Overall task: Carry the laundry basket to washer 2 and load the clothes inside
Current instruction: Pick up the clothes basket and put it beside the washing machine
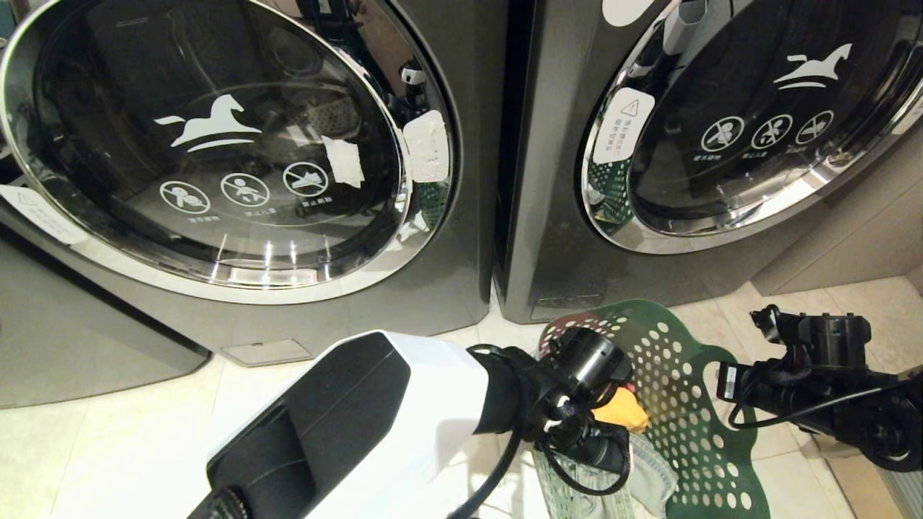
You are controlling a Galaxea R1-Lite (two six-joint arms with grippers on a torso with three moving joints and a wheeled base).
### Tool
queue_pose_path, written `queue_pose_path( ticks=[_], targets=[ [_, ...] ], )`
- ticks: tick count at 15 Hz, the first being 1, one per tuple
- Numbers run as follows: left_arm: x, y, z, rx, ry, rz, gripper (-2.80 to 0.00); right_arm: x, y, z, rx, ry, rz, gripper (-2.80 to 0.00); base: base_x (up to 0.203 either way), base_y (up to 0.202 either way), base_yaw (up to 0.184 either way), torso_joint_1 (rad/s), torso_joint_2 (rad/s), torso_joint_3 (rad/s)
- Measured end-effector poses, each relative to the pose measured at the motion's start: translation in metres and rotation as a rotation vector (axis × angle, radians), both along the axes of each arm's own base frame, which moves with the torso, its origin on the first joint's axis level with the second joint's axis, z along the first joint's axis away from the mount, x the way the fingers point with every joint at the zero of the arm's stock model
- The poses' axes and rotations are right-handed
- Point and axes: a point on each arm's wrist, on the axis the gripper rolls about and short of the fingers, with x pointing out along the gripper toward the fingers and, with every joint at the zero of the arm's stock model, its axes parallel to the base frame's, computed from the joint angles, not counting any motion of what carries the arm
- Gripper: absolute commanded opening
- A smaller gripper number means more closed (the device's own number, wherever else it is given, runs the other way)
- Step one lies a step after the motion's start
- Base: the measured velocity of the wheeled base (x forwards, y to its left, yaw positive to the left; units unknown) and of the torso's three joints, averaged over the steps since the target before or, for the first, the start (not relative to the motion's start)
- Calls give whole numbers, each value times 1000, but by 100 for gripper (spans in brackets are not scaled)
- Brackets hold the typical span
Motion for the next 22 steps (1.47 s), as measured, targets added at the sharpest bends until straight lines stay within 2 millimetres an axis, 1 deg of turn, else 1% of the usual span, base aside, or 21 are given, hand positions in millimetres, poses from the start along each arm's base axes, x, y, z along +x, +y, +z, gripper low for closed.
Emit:
queue_pose_path(
  ticks=[1, 3, 7, 10, 14, 17, 22],
  targets=[
    [2, 3, 1, 13, 5, 27, 0, -1, 0, -1, 1, 4, 1, 0, 0, 0, 0, 0, 0, 0],
    [5, 8, 4, 35, 4, 76, 0, -3, 1, -5, 3, 26, 7, 0, 0, 0, 0, 0, 0, 0],
    [8, 15, 4, 90, -14, 156, 0, -3, 1, -5, 0, 25, 6, 0, 0, 0, 0, 0, 0, 0],
    [11, 18, 3, 121, -37, 225, 0, -7, 1, -3, 8, 23, 17, 0, 0, 0, 0, 0, 0, 0],
    [12, 23, 4, 198, -125, 323, 0, -23, 4, 5, 45, 13, 78, 0, 0, 0, 0, 0, 0, 0],
    [12, 25, 13, 197, -155, 360, 0, -36, 6, 14, 65, -9, 116, 0, 0, 0, 0, 0, 0, 0],
    [7, 26, 24, 214, -193, 388, 0, -52, 8, 20, 68, -14, 129, 0, 0, 0, 0, 0, 0, 0]
  ],
)
